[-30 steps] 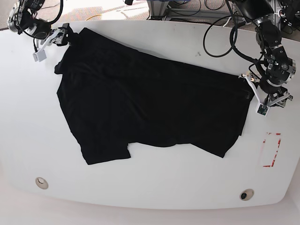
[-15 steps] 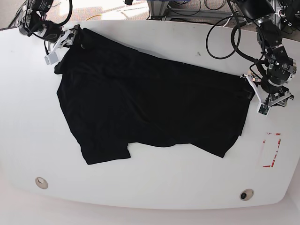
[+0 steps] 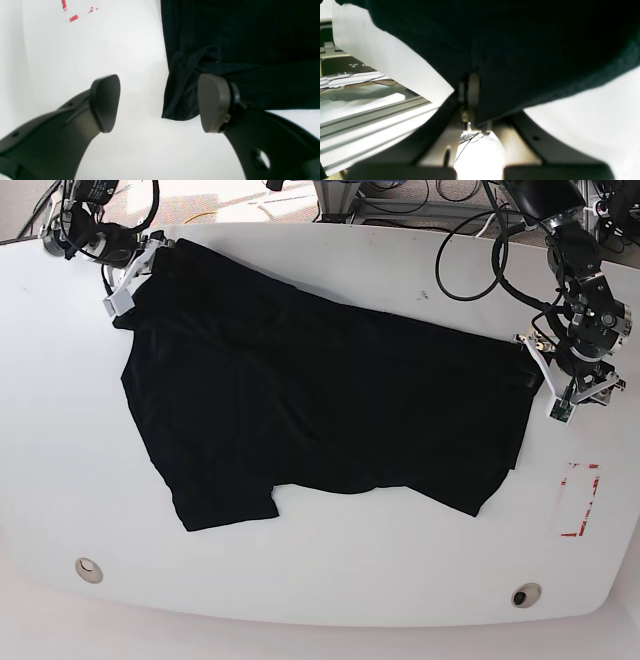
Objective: Layout the t-shirt on the table in an organized manner, then fold the t-shirt properly
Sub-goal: 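Grasp the shirt edge with the right gripper and pull it outward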
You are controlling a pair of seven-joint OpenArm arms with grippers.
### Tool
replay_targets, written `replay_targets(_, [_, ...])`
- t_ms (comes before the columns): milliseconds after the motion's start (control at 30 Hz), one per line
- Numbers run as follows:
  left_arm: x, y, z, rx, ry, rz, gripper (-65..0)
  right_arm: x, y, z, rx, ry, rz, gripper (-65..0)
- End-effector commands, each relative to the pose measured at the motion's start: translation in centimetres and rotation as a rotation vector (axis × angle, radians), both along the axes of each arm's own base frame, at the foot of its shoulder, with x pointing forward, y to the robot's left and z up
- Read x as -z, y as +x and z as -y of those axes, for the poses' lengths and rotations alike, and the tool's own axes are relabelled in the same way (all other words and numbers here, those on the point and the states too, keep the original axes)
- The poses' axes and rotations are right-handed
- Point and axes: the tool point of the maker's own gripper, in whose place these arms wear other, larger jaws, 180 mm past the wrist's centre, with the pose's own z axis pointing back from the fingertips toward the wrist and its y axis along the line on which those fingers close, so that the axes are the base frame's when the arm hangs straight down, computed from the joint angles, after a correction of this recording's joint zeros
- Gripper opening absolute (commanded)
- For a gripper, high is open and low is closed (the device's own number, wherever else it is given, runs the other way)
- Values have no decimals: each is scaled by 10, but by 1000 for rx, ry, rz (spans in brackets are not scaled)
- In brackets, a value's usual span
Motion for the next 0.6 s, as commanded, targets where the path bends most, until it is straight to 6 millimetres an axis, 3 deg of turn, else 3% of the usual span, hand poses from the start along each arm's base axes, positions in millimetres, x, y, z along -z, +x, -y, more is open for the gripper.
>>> replay_targets(0, [-14, 8, -3, 3, 13, 49, -206, -19, 14, 2, -17, -10, 81, -644])
replay_targets(367, [-14, 8, -4, 2, 16, 47, -206, -76, 41, -4, -34, 139, 253, -644])
replay_targets(567, [-13, 8, -4, 1, 16, 44, -206, -98, 73, 1, -19, 175, 336, -644])
